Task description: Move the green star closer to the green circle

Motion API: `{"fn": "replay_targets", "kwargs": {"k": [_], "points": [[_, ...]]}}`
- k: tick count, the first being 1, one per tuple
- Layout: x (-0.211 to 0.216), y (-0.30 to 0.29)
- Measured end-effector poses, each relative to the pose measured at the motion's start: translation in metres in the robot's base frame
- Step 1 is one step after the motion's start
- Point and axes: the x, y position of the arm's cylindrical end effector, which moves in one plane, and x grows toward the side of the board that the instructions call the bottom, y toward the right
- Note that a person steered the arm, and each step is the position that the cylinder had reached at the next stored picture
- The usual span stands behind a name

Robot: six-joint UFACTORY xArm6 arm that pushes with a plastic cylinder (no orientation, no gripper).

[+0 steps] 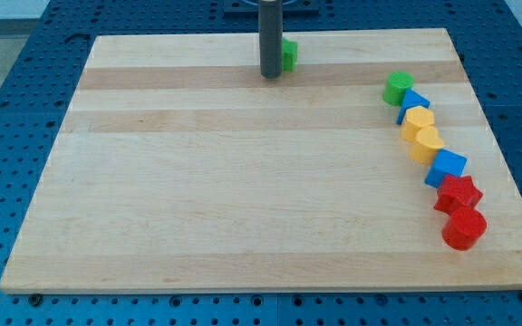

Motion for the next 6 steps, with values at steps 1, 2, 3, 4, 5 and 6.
{"fn": "replay_targets", "kwargs": {"k": [1, 2, 3, 4, 5, 6], "points": [[-0.009, 0.010], [-0.009, -0.027], [-0.027, -0.042], [-0.044, -0.021], [-0.044, 0.023], [-0.044, 0.077]]}}
